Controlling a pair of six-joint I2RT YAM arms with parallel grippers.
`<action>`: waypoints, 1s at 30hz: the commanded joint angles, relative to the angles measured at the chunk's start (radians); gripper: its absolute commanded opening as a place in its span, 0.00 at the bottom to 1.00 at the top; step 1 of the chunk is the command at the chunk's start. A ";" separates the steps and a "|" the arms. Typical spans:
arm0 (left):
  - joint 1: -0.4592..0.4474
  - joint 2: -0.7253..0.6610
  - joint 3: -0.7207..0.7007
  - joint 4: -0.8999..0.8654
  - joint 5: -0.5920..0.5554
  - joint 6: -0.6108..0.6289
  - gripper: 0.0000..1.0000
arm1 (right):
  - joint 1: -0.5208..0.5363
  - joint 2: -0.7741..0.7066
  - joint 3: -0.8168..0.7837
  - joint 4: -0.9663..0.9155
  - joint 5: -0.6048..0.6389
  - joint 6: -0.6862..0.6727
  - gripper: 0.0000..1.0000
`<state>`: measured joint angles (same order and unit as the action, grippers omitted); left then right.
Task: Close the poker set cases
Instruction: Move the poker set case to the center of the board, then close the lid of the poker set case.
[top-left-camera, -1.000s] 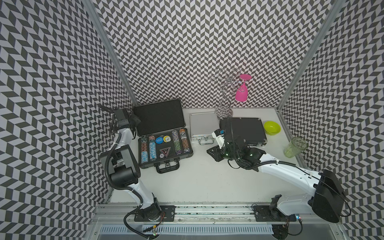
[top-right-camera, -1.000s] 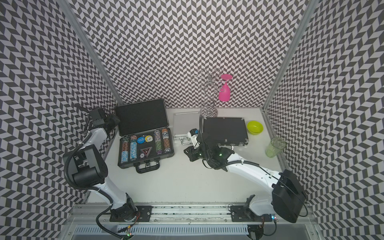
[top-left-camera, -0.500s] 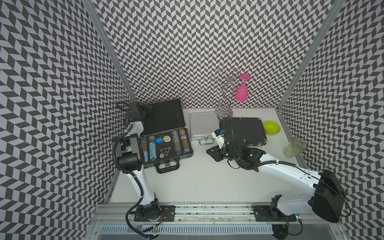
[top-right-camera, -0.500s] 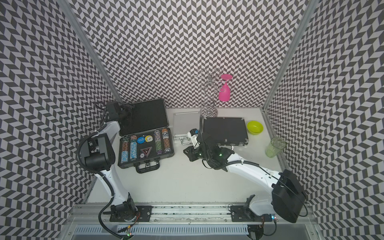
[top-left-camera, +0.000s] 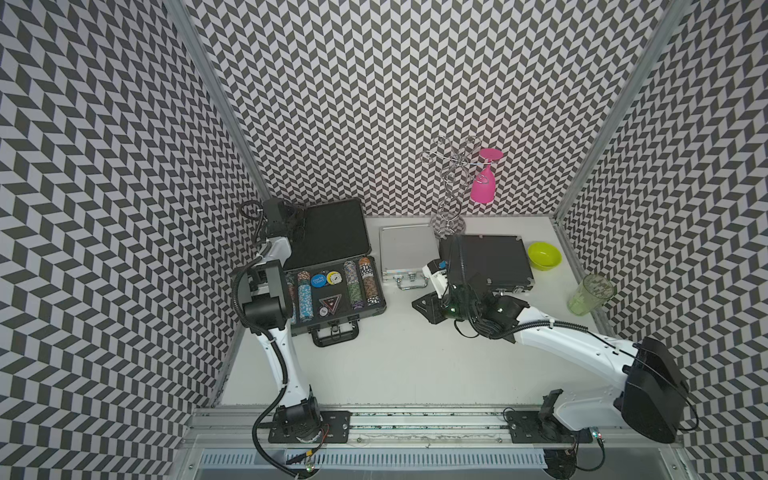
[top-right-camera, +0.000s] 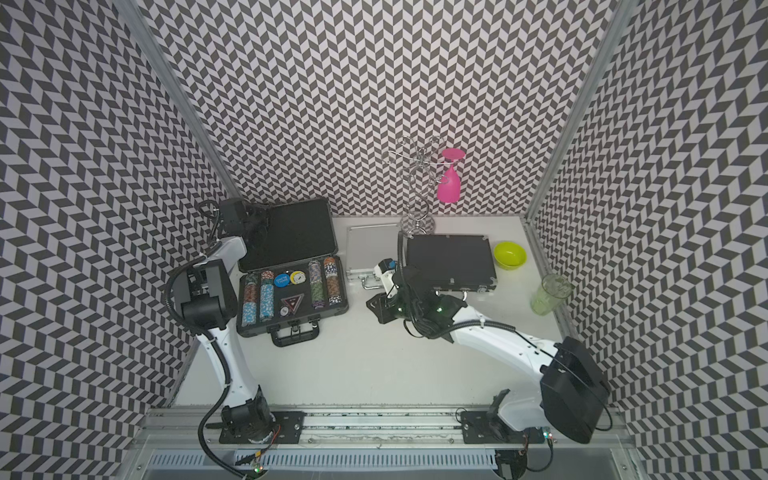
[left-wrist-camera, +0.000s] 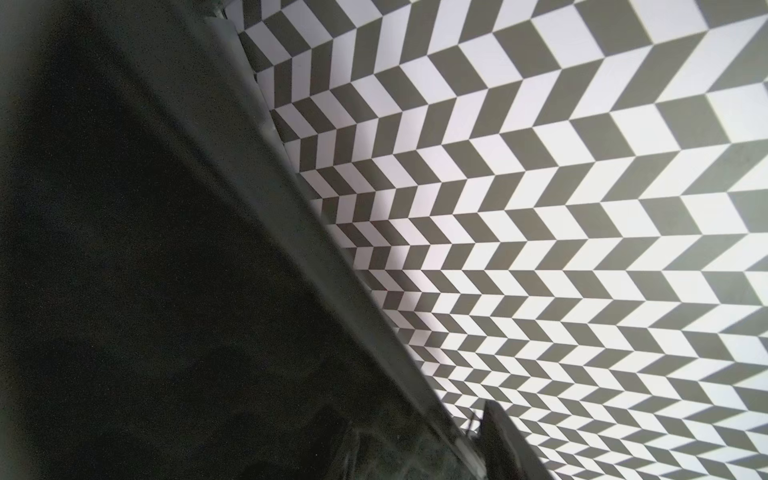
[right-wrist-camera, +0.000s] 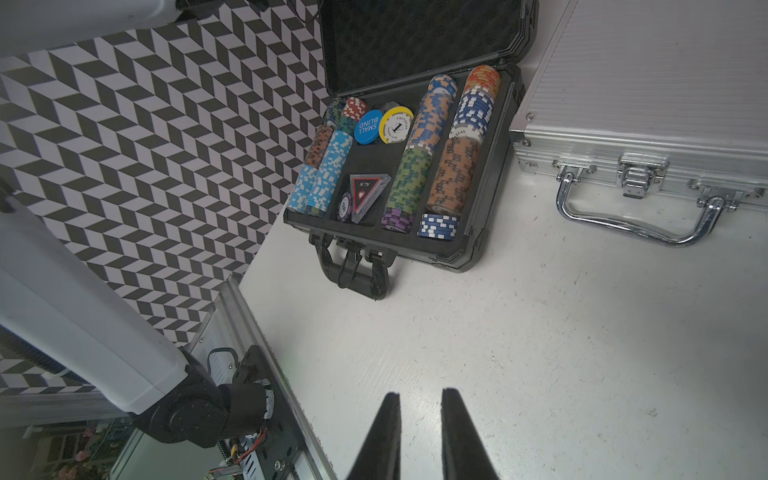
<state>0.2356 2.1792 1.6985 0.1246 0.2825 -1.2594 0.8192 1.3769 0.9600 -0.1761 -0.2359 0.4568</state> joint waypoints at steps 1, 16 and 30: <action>0.004 0.019 0.060 0.076 -0.034 -0.028 0.50 | -0.003 0.008 0.008 0.056 -0.006 0.007 0.20; 0.006 0.069 0.152 0.063 -0.028 -0.100 0.21 | -0.002 0.021 0.013 0.053 -0.005 0.004 0.20; 0.000 -0.033 0.015 0.183 0.012 -0.121 0.00 | -0.002 0.018 0.005 0.055 -0.002 0.002 0.20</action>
<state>0.2314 2.2173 1.7561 0.1646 0.3153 -1.4101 0.8196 1.3891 0.9600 -0.1707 -0.2390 0.4568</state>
